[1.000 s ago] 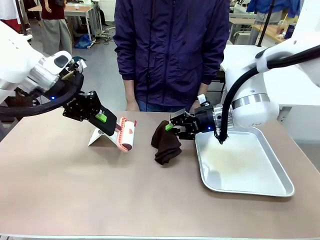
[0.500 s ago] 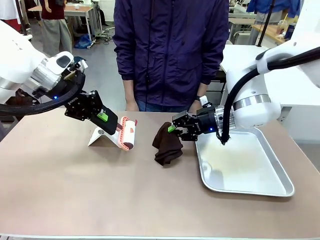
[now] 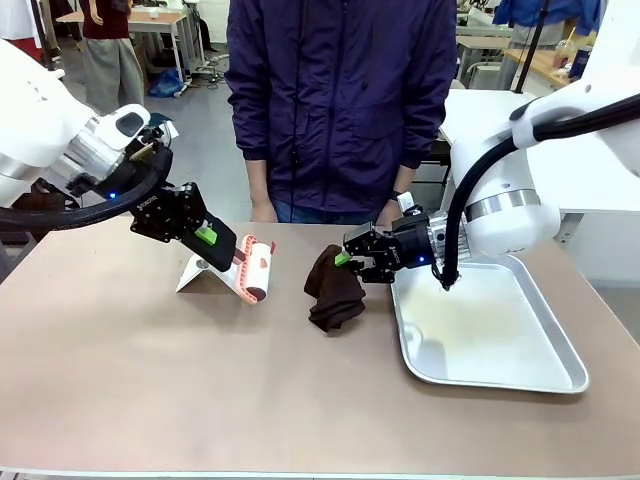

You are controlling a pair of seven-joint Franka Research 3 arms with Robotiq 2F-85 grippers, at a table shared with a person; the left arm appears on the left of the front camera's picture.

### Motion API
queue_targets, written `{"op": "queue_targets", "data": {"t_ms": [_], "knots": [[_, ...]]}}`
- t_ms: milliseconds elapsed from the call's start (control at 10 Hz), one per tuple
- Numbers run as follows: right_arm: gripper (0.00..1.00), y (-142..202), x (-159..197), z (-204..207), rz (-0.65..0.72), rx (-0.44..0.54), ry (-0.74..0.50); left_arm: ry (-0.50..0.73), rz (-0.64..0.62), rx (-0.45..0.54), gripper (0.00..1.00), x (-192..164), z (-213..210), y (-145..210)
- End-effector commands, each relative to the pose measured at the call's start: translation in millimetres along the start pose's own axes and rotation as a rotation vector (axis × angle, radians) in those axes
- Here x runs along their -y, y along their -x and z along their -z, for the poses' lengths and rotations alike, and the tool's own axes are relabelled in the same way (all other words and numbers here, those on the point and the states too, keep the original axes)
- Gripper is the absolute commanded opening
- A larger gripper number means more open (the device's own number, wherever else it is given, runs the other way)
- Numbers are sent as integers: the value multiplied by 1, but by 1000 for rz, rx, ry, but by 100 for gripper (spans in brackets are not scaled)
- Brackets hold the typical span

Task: Clean the surface of the table.
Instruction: Return the Lint Roller and towel to their original positions.

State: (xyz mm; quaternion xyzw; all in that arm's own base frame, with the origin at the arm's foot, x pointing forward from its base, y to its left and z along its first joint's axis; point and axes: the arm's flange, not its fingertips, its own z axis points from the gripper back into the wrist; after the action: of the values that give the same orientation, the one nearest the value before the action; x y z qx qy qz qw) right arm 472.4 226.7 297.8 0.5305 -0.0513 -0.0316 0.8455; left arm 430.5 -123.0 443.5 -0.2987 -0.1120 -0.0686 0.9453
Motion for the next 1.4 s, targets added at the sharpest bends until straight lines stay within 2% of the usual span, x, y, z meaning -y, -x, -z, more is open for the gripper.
{"op": "queue_targets", "data": {"t_ms": [0, 200, 500, 1300], "knots": [[16, -5, 3, 12, 41, 7, 51, -104, -17, -62, 22, 13, 0, -29], [16, -6, 10, 13, 74, 20, 57, -166, -56, -76, 22, 16, 5, -54], [16, -7, 13, 22, 84, 3, 66, -215, -121, -44, 22, 12, 16, -75], [16, -7, 11, 30, 95, 8, 91, -252, -128, -71, 22, 1, 35, -86]]}}
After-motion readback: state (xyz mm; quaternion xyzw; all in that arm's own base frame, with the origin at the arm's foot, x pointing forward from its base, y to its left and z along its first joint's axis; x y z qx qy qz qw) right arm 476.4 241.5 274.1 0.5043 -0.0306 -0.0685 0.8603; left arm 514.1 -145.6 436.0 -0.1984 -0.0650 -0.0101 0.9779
